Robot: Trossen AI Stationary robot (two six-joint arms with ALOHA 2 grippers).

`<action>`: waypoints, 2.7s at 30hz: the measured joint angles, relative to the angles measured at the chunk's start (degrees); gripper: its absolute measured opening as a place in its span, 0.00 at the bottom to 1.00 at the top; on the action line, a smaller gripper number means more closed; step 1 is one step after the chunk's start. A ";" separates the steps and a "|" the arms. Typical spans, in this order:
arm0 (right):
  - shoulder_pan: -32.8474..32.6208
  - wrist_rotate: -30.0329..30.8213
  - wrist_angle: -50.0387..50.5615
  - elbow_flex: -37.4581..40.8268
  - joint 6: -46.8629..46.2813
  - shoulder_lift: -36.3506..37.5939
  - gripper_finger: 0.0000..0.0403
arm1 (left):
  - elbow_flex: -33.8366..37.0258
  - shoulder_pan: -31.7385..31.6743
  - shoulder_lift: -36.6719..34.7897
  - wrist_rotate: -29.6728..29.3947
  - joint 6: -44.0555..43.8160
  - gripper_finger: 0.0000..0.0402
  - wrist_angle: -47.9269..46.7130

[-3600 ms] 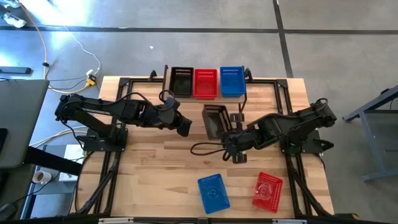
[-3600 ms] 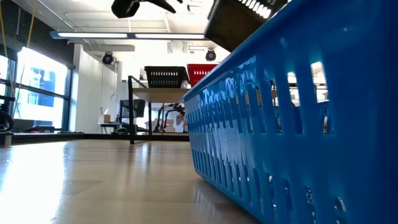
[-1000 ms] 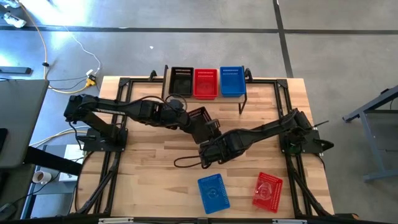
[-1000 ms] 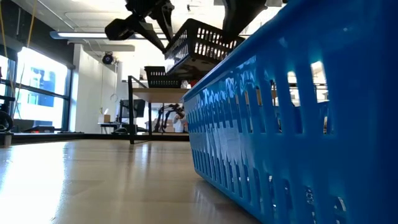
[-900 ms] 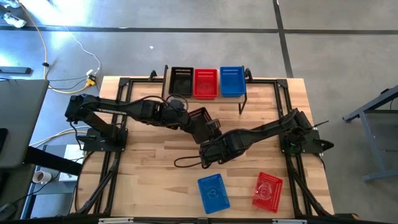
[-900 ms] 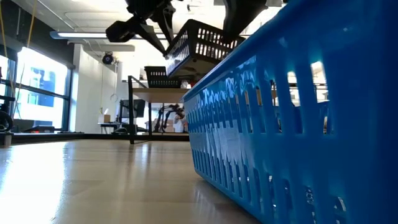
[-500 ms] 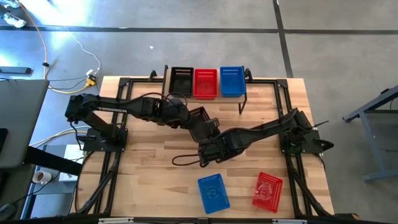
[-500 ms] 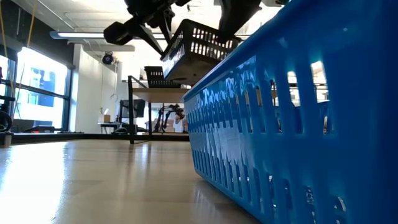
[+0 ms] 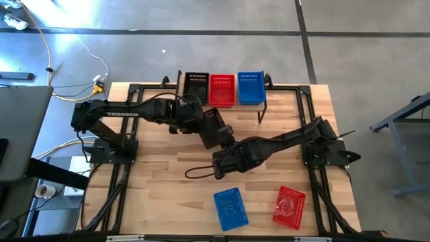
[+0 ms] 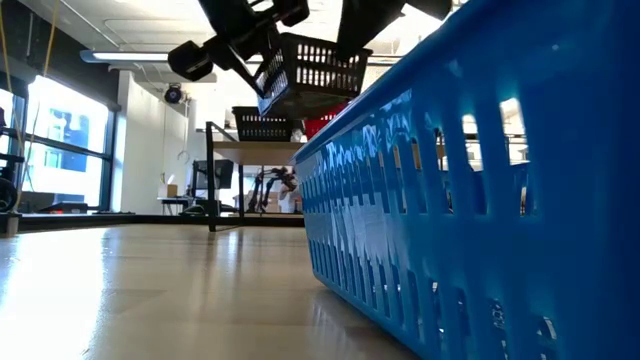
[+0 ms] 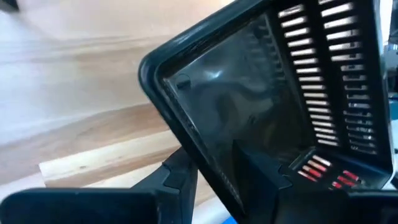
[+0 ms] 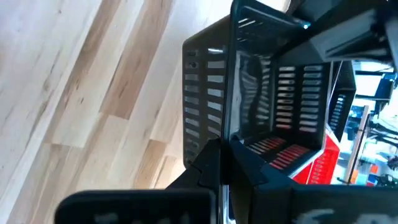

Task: Stack baskets on shelf by color
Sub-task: Stack the black bin on top of the black bins on the shelf

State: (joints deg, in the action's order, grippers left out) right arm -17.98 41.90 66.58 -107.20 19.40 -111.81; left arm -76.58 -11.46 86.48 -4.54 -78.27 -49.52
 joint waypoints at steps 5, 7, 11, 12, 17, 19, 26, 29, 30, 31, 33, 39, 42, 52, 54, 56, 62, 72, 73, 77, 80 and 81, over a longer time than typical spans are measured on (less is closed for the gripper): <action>0.73 -0.40 0.93 0.00 -1.40 0.00 0.00 | 0.00 -0.15 0.00 -1.16 1.26 0.21 0.04; 0.85 -0.39 0.95 0.00 -1.36 0.00 0.00 | 0.00 -0.15 0.00 -2.00 1.85 0.19 0.08; 0.89 -0.59 0.80 0.00 -1.38 0.00 0.00 | 0.00 -0.15 0.00 -4.10 3.55 0.08 0.48; 0.87 -0.63 0.66 0.00 -1.40 0.00 0.00 | 0.00 -0.15 0.00 -4.46 3.99 0.05 0.57; 0.85 -0.94 -0.03 0.00 -2.45 0.00 0.00 | -0.02 -0.13 0.00 -6.10 5.59 0.02 0.60; 0.89 -1.78 -0.42 0.00 -3.75 0.00 0.01 | -0.02 -0.13 0.00 -6.59 6.26 0.01 0.51; 1.91 -7.85 1.42 -0.02 -11.22 0.02 0.18 | 0.00 -0.15 0.07 -8.53 7.66 0.00 -0.53; 1.95 -7.88 2.61 -0.02 -12.09 0.34 0.27 | 0.00 -0.15 0.07 -8.73 7.75 0.00 -0.44; 1.88 -7.86 2.91 -0.02 -12.42 0.70 0.30 | 0.00 -0.15 0.07 -8.94 7.76 0.00 -0.42; 1.79 -7.84 2.96 -0.02 -13.45 1.23 0.32 | 0.00 -0.15 0.07 -9.19 7.92 0.00 -0.42; 1.67 -8.15 3.94 -0.02 -15.85 2.68 0.35 | 0.04 -0.13 0.04 -9.39 8.56 0.00 -1.05; 1.60 -10.64 4.46 -0.02 -24.08 8.50 0.37 | 0.04 -0.13 -0.29 -9.46 8.51 0.00 -0.59; 1.60 -10.39 5.22 -0.02 -26.91 10.87 0.37 | -0.61 -0.05 -0.74 -9.46 9.69 0.00 -1.05; 2.44 -9.23 5.41 -0.02 -32.48 16.09 0.37 | -8.50 -1.11 -1.46 -12.41 15.28 0.00 -5.20; 2.76 -8.88 5.49 -0.02 -32.48 16.24 0.37 | -10.41 -1.87 -1.46 -12.77 16.63 0.00 -5.85; 3.28 -8.71 5.58 -0.02 -32.46 16.24 0.37 | -12.05 -2.69 -1.46 -12.81 18.23 0.00 -6.71; 5.70 -8.67 5.58 -0.02 -32.46 16.28 0.37 | -18.45 -6.83 -1.46 -12.60 23.71 0.00 -9.42; 11.64 -8.72 5.58 -0.02 -32.08 16.28 0.37 | -23.43 -22.25 -1.47 -5.06 32.65 0.00 -14.64; 12.33 -8.92 5.58 -0.02 -31.97 16.28 0.37 | -23.43 -24.08 -1.40 -3.52 33.44 0.00 -14.77; 15.05 -9.44 5.58 -0.02 -31.87 16.28 0.37 | -23.43 -30.38 -1.40 2.04 35.79 0.00 -15.04; 17.03 -9.76 5.58 -0.02 -31.85 16.28 0.37 | -23.43 -34.40 -1.40 5.63 37.07 0.00 -15.02; 17.75 -10.18 5.58 -0.02 -32.01 16.28 0.37 | -23.43 -35.60 -1.40 6.89 37.68 0.00 -15.02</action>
State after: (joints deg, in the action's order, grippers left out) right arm -0.23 31.72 72.16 -107.22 -12.61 -95.53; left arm -100.01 -47.07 85.08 2.36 -40.59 -64.53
